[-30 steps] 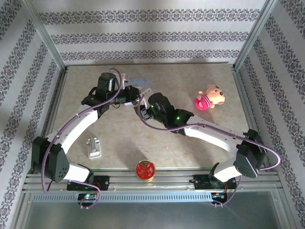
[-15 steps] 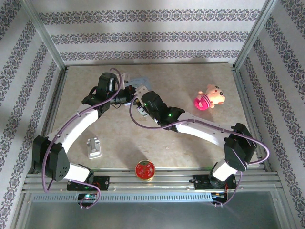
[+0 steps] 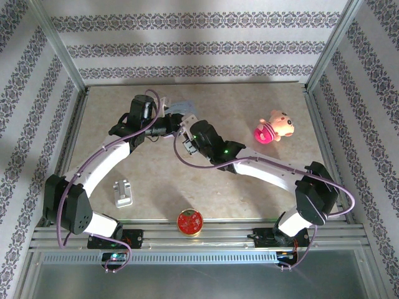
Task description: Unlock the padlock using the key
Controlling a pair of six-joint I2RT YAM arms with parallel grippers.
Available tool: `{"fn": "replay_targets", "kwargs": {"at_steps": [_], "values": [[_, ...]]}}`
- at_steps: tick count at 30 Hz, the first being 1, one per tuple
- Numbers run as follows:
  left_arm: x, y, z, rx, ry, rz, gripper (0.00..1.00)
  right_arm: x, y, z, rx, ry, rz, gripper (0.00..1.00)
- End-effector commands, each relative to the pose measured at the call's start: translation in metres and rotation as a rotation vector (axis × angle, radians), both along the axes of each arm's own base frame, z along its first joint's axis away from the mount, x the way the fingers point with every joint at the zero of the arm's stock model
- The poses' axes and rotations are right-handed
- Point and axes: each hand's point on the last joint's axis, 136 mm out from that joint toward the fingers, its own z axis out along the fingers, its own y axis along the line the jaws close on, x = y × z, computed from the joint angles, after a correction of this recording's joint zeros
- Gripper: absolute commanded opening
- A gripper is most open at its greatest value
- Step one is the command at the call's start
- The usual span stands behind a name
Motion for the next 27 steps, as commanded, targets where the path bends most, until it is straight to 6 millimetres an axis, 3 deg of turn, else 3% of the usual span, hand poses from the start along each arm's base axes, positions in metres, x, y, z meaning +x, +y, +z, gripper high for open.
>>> {"fn": "replay_targets", "kwargs": {"at_steps": [1, 7, 13, 22, 27], "values": [[0.001, -0.002, 0.013, -0.024, -0.044, -0.020, 0.52, -0.005, -0.004, 0.014, 0.153, 0.058, 0.035, 0.00], [0.003, 0.020, 0.031, -0.017, -0.138, 0.042, 0.74, -0.009, -0.017, 0.014, 0.428, 0.255, 0.138, 0.00], [-0.002, 0.030, 0.040, 0.033, -0.209, 0.038, 0.76, -0.021, -0.022, 0.033, 0.639, 0.333, 0.295, 0.00], [-0.026, 0.009, 0.068, -0.045, -0.349, -0.164, 0.72, -0.047, -0.008, 0.067, 0.758, 0.382, 0.525, 0.00], [-0.038, 0.003, 0.073, -0.071, -0.382, -0.241, 0.66, -0.057, -0.001, 0.083, 0.811, 0.417, 0.621, 0.00]]}}
